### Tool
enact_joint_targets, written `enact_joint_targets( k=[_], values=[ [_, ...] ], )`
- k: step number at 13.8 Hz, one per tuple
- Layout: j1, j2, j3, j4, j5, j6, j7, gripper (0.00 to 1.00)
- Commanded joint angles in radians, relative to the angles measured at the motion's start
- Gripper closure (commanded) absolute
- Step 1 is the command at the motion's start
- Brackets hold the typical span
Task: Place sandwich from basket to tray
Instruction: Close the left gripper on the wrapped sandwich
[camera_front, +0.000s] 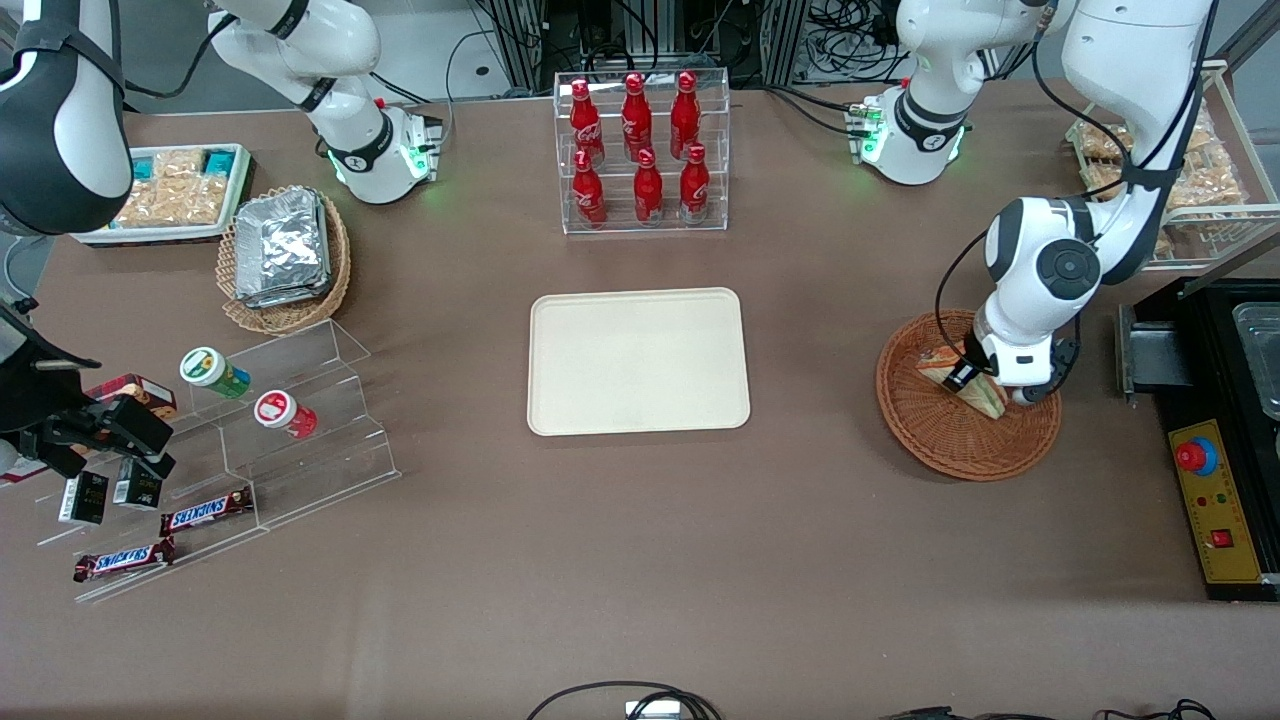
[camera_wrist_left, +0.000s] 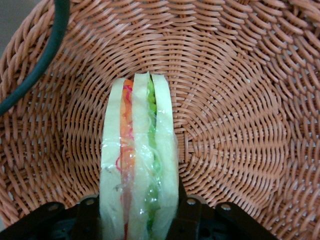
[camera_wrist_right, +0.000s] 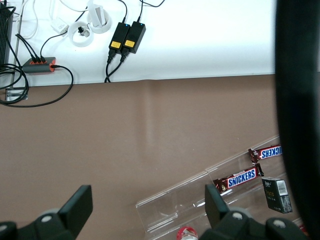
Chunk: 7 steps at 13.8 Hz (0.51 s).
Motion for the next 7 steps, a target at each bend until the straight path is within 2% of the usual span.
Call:
enact_joint_targets(
  k=[1,4,7],
  values=[
    [0.005,0.005,-0.001,-0.007,0.034,0.010,-0.025,1.00],
    [0.004,-0.053,-0.005,0.027,0.037,-0.102,-0.009,1.00],
    [-0.005,-0.096,-0.012,0.125,0.037,-0.283,0.021,1.00]
  ],
)
